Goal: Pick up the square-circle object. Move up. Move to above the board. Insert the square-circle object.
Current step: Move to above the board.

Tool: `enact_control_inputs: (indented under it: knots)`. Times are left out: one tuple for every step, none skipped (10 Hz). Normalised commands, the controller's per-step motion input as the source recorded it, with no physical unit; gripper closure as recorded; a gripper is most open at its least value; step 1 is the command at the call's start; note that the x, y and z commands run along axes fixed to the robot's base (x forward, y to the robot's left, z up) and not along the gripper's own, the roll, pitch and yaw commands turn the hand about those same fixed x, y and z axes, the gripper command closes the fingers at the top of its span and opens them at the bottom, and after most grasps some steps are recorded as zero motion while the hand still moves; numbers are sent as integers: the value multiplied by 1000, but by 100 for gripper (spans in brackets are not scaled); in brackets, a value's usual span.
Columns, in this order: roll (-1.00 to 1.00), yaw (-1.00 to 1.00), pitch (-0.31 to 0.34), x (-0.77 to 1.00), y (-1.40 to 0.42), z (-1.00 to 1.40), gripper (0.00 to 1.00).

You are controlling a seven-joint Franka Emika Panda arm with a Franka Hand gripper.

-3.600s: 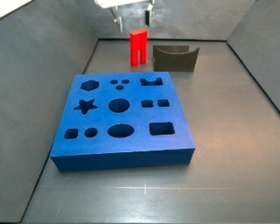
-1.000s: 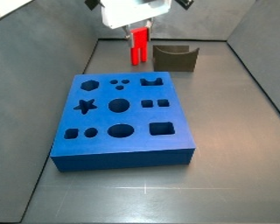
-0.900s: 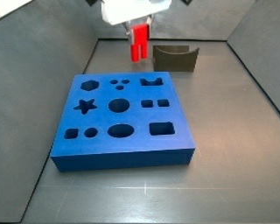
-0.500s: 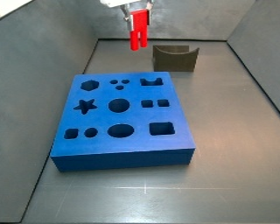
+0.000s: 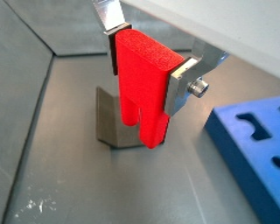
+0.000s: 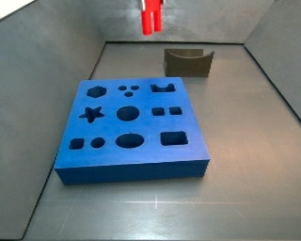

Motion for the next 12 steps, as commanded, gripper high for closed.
enact_control_inputs:
  knots:
    - [-70, -35, 40, 7, -2, 991, 100]
    - [-56, -32, 61, 13, 6, 807, 100]
    - [-43, -30, 80, 18, 12, 629, 100]
    - [-29, -28, 91, 19, 15, 452, 100]
    - [-10, -24, 96, 14, 18, 214, 100]
    - [97, -1000, 247, -9, -1000, 351, 100]
    - [101, -1000, 244, -5, -1000, 339, 100]
    - [125, -1000, 255, -10, -1000, 358, 100]
    - [121, -1000, 253, -4, -1000, 351, 100]
    - [136, -1000, 264, 1, -1000, 353, 100]
    - [146, -1000, 281, 2, -1000, 363, 100]
    - [150, -1000, 294, 6, -1000, 366, 100]
